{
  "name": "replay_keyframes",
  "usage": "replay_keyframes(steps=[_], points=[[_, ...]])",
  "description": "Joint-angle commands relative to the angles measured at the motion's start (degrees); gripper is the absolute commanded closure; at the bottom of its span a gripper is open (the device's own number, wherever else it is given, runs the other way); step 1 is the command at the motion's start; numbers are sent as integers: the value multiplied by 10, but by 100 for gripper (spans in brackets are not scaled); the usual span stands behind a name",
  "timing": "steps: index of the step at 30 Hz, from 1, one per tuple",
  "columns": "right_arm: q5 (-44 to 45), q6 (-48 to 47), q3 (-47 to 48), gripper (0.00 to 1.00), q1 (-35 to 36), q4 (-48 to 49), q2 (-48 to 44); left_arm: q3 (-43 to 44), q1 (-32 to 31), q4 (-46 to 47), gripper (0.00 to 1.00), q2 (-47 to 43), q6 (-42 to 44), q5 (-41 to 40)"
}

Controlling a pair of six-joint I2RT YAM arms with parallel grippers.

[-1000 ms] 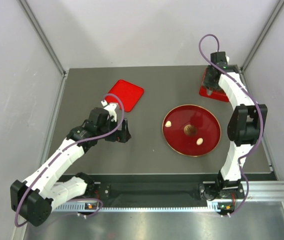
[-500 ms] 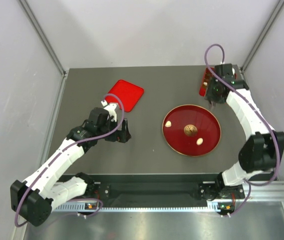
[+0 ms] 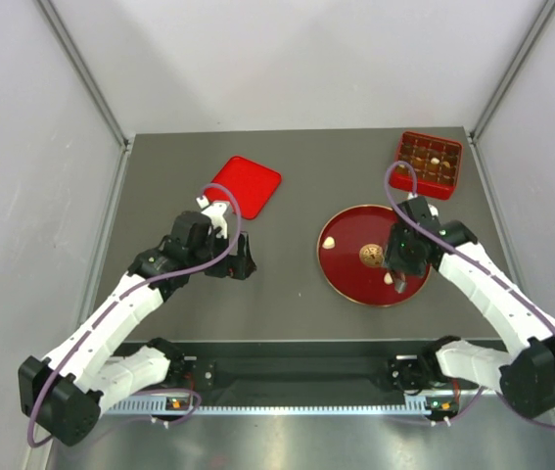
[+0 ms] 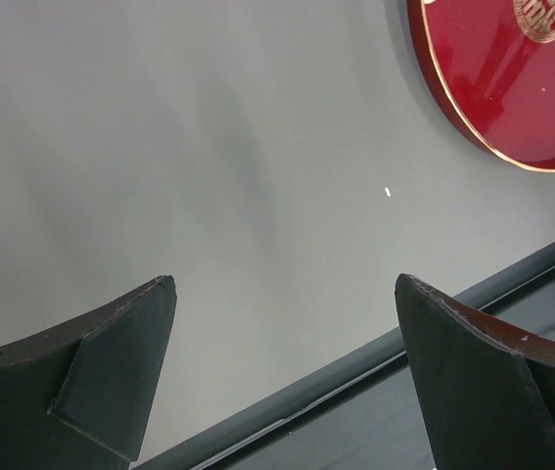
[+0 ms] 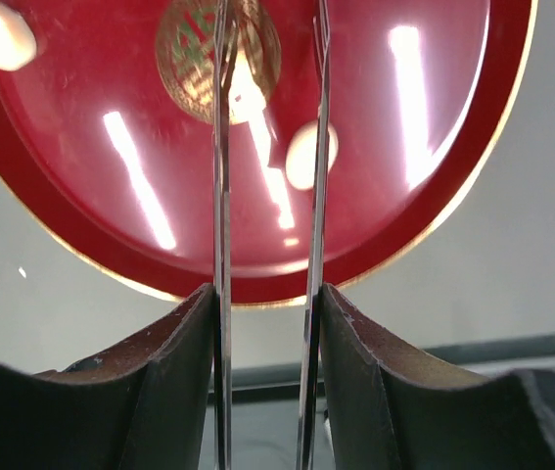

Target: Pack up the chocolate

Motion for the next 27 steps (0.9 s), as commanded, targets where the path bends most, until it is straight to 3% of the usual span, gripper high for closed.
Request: replay_keyframes(steps=[1, 17, 27], points=[[20, 66, -17, 56, 21, -15, -55, 0, -3, 13, 1, -12, 3, 13], [37, 118, -69, 56, 43, -95, -157, -1, -4, 15, 1, -20, 5, 31], [18, 135, -67, 55, 86, -102, -159, -2, -4, 18, 1, -24, 7, 36]])
